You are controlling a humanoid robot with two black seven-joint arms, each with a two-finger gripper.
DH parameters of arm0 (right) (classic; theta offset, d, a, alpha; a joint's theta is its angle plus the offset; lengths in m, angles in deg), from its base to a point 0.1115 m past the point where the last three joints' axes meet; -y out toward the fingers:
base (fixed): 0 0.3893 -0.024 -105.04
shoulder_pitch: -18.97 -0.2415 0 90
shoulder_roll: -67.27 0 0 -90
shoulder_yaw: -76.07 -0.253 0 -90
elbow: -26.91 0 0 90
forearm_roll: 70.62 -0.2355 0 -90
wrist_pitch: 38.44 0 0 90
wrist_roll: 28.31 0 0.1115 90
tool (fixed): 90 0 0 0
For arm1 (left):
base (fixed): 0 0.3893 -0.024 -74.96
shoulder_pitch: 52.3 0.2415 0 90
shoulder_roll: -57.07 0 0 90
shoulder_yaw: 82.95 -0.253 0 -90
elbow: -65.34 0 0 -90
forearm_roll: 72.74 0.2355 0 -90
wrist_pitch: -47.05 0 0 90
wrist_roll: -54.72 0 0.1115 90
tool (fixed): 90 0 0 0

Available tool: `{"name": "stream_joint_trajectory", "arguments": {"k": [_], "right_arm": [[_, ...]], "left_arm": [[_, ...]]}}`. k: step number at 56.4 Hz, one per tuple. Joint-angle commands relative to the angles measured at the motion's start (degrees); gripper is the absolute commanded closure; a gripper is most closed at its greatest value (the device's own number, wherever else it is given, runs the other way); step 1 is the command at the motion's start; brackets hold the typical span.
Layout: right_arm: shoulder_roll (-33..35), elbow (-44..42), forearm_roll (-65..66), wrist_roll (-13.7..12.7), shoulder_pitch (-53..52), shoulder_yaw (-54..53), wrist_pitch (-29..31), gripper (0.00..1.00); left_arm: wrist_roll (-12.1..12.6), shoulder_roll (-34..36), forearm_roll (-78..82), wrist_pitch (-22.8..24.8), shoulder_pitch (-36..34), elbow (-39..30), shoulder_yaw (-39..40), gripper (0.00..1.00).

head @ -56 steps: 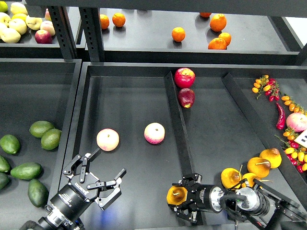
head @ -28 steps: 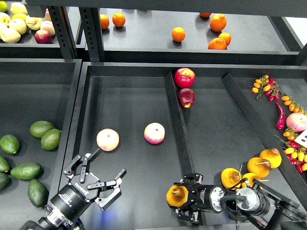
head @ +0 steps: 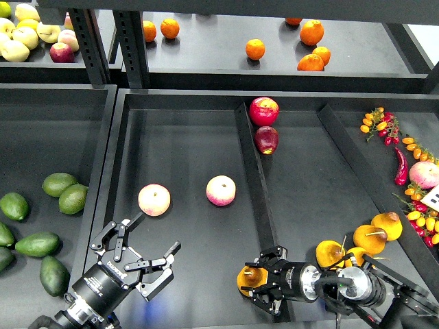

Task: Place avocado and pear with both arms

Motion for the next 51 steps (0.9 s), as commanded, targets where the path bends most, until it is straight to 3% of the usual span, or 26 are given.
{"name": "stream_joint_trajectory", "arguments": {"k": [1, 24, 51], "right_arm": [[-0.2, 0.4, -0.6, 0.0, -0.1, -1.5, -0.1, 0.63], [1.4, 5.3, -0.7, 0.0, -0.4, -9.4, -0.9, 0.63], [15.2, 14.5, -5.4, 0.0, 3.2, -12.4, -1.0, 0.63]], "left_arm": [[0.0, 0.0, 0.0, 0.0, 0.0, 0.0, 0.0, 0.01], [0.0, 0.0, 0.0, 0.0, 0.0, 0.1, 0.0, 0.01], [0.0, 0.0, 0.1, 0.0, 0.0, 0.1, -0.1, 0.01]]}}
